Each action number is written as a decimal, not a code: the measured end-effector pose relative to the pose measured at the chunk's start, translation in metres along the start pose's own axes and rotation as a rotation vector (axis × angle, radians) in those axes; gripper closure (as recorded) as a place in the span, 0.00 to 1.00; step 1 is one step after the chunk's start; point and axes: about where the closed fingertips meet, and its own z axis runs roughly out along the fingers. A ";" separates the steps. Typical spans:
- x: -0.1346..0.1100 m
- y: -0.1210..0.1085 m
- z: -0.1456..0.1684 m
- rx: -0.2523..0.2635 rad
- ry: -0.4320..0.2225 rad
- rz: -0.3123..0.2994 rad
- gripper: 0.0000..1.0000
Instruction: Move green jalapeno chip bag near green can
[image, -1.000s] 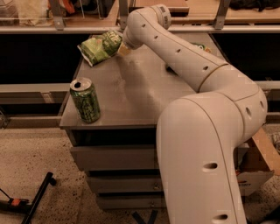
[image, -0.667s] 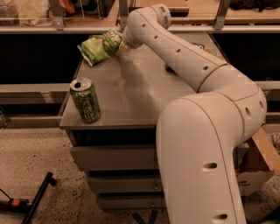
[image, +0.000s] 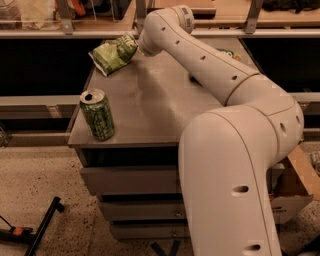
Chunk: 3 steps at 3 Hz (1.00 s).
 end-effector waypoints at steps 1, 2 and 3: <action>0.001 0.000 -0.004 -0.005 0.002 -0.008 1.00; 0.008 -0.005 -0.026 -0.014 -0.011 -0.005 1.00; 0.026 -0.004 -0.068 -0.050 -0.025 0.024 1.00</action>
Offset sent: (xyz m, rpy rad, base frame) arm -0.0394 -0.0480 0.0408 0.0246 0.0020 0.0310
